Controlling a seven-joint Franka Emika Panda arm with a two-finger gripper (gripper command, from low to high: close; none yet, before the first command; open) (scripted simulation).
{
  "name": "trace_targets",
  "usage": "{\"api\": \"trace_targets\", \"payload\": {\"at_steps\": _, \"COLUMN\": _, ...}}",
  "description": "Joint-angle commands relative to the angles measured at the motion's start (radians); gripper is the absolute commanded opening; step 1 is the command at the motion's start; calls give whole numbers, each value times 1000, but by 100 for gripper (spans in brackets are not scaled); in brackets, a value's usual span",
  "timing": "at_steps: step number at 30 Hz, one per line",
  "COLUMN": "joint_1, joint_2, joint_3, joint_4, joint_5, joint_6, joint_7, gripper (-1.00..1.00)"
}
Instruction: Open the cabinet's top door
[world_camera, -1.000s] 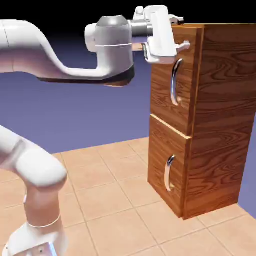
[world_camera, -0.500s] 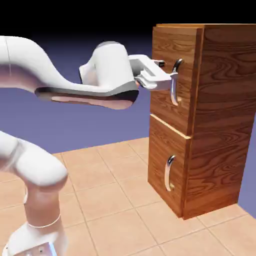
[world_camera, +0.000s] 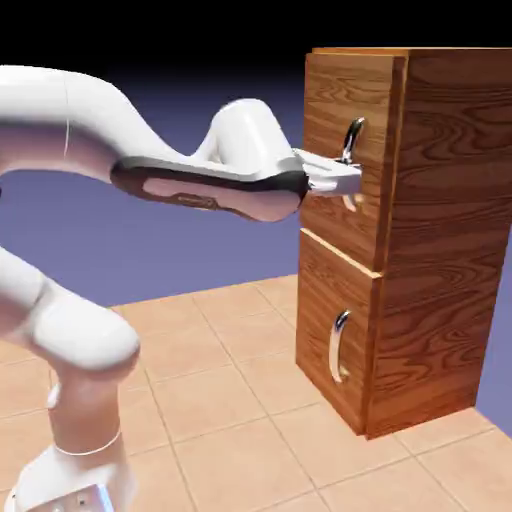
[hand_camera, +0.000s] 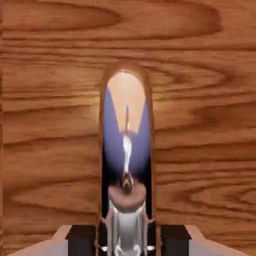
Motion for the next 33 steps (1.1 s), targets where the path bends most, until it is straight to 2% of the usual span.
{"api": "trace_targets", "payload": {"at_steps": 1, "joint_1": -36, "joint_2": -8, "joint_3": 33, "joint_4": -16, "joint_5": 38, "joint_6": -6, "joint_7": -17, "gripper": -100}}
{"api": "trace_targets", "payload": {"at_steps": 10, "joint_1": -339, "joint_2": -118, "joint_3": 327, "joint_4": -150, "joint_5": 418, "joint_6": -46, "joint_7": -194, "gripper": -100}}
{"api": "trace_targets", "payload": {"at_steps": 18, "joint_1": -507, "joint_2": -241, "joint_3": 521, "joint_4": -242, "joint_5": 766, "joint_6": -73, "joint_7": -383, "gripper": -100}}
{"api": "trace_targets", "payload": {"at_steps": 26, "joint_1": -532, "joint_2": -355, "joint_3": 653, "joint_4": -317, "joint_5": 1114, "joint_6": -184, "joint_7": -602, "gripper": -100}}
{"api": "trace_targets", "payload": {"at_steps": 33, "joint_1": -466, "joint_2": -421, "joint_3": 811, "joint_4": -339, "joint_5": 1419, "joint_6": -427, "joint_7": -749, "gripper": -100}}
